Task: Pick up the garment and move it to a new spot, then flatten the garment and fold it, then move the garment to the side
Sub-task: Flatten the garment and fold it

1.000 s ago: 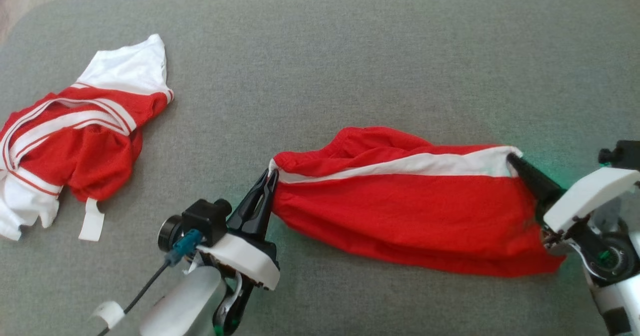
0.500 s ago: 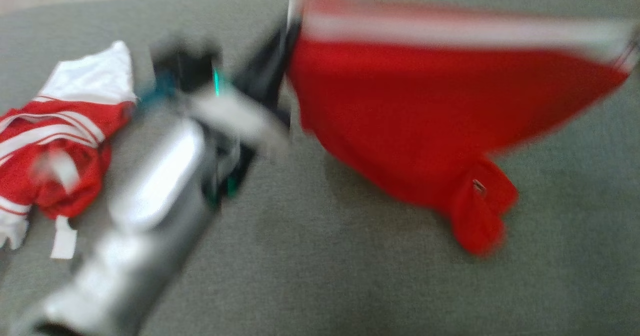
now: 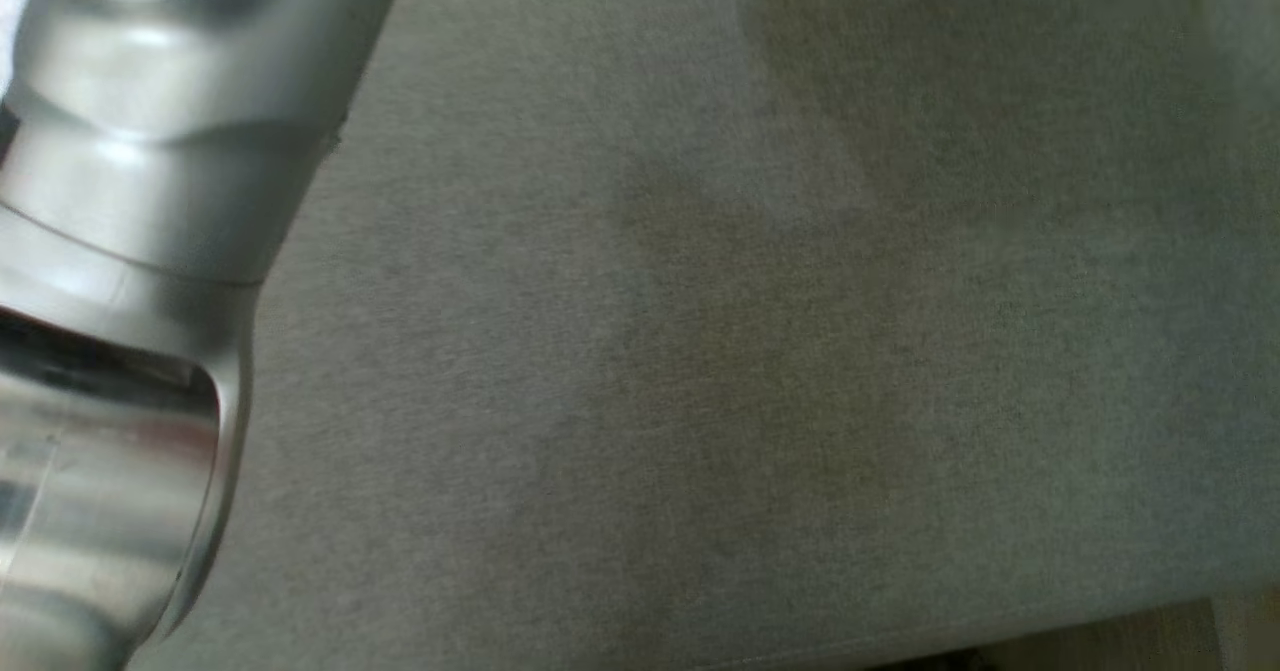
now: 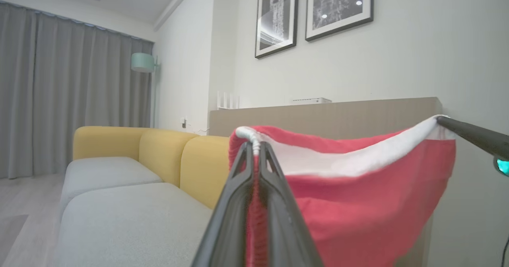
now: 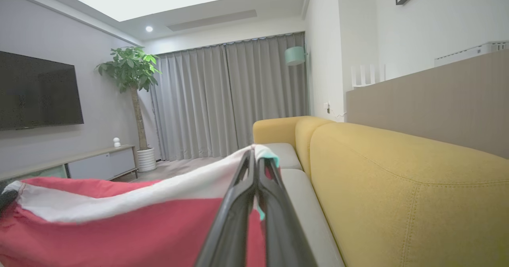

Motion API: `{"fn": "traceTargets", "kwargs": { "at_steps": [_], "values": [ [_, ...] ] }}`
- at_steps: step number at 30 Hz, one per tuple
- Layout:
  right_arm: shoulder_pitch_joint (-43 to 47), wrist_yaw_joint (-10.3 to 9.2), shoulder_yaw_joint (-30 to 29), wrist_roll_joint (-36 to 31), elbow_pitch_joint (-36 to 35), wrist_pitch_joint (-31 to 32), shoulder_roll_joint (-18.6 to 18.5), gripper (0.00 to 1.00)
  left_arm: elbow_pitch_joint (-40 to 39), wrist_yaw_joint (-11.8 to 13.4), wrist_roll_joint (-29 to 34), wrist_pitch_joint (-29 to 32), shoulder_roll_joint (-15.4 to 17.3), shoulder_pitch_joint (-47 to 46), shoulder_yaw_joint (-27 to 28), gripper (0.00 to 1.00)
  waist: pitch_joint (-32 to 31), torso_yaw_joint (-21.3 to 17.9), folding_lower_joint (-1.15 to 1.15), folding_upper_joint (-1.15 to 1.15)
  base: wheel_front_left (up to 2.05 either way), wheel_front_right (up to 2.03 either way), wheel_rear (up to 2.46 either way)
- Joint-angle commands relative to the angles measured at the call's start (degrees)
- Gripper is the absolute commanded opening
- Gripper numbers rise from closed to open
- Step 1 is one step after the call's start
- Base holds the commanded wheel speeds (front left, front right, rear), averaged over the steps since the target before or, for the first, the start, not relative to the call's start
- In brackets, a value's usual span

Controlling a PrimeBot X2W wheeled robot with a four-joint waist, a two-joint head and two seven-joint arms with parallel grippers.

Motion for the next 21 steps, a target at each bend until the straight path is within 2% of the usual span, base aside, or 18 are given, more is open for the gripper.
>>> {"fn": "traceTargets", "kwargs": {
  "at_steps": [1, 5, 10, 14, 17, 21],
  "values": [
    [-0.5, -0.04, 0.5, 0.3, -1.3, -0.5, -1.2, 0.00, 0.2, -0.4, -0.1, -1.8, 1.8, -1.9, 1.7, 0.00, 2.5, -1.7, -0.02, 0.00, 0.00, 0.00, 0.00],
    [2.4, -0.04, 3.5, 1.8, -1.8, -0.6, -1.8, 0.00, 3.6, -0.7, -1.4, -5.0, 2.6, 1.0, 0.3, 0.00, 3.8, -1.6, -0.02, 0.00, 0.00, 0.00, 0.00],
    [13.7, -0.04, 4.9, 4.0, -4.3, -1.7, -0.8, 0.00, 3.1, -0.8, -3.9, -6.9, 5.1, 10.2, -4.3, 0.00, 4.9, -0.2, -0.02, 0.00, 0.00, 0.00, 0.00],
    [25.0, -0.04, 3.4, 5.9, -7.1, -3.6, 0.1, 0.00, -1.0, -0.8, -6.6, -7.5, 7.7, 20.1, -5.9, 0.00, 3.9, 1.5, -0.02, 0.00, 0.00, 0.00, 0.00],
    [33.8, -0.04, 1.8, 7.3, -9.8, -5.1, 1.0, 0.00, -6.1, -0.8, -6.4, -7.6, 9.0, 29.1, -3.4, 0.00, 1.6, 2.4, -0.02, 0.00, 0.00, 0.00, 0.00],
    [46.2, -0.04, -0.3, 8.6, -13.7, -5.2, 2.0, 0.00, -11.8, -0.8, -3.4, -7.6, 9.2, 41.9, -1.1, 0.00, -2.6, 3.5, -0.02, 0.00, 0.00, 0.00, 0.00]
  ]
}}
